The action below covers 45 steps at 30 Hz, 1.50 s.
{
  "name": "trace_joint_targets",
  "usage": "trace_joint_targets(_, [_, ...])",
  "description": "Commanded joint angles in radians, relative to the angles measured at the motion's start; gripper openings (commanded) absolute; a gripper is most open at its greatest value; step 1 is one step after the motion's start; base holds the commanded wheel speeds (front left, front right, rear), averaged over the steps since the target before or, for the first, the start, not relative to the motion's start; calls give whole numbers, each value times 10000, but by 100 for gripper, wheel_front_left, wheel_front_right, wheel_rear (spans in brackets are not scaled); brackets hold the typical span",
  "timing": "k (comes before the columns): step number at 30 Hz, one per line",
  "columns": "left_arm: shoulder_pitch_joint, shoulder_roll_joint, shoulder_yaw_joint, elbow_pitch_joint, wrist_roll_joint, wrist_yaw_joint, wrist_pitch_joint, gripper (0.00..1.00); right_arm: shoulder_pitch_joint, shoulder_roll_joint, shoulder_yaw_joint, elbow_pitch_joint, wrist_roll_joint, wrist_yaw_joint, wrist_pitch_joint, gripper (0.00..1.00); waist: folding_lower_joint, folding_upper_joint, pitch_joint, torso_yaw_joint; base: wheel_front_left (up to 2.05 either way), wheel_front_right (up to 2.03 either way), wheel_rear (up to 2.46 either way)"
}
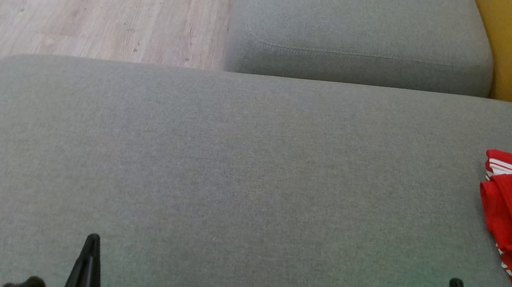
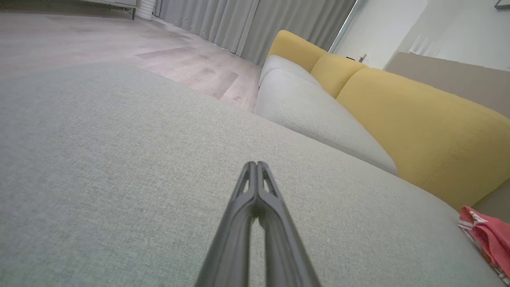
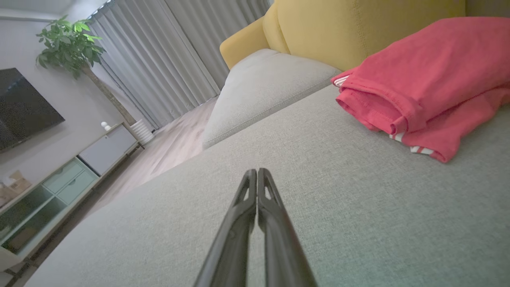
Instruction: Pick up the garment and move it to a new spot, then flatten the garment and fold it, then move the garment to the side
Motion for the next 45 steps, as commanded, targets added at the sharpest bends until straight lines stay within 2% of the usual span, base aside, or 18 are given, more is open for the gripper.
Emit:
trace_joint_targets(1, [-511, 125, 216, -227, -377, -80, 66, 0, -563, -201, -24, -264, 398, 10, 91, 0, 0, 0, 14, -8, 0, 0, 0])
trace_joint_targets(45, [-1719, 209, 1155, 247, -5710, -663, 1247, 0, -2135, -321, -334, 434, 5697, 23, 1265, 0, 0, 0, 331, -194, 0, 0, 0])
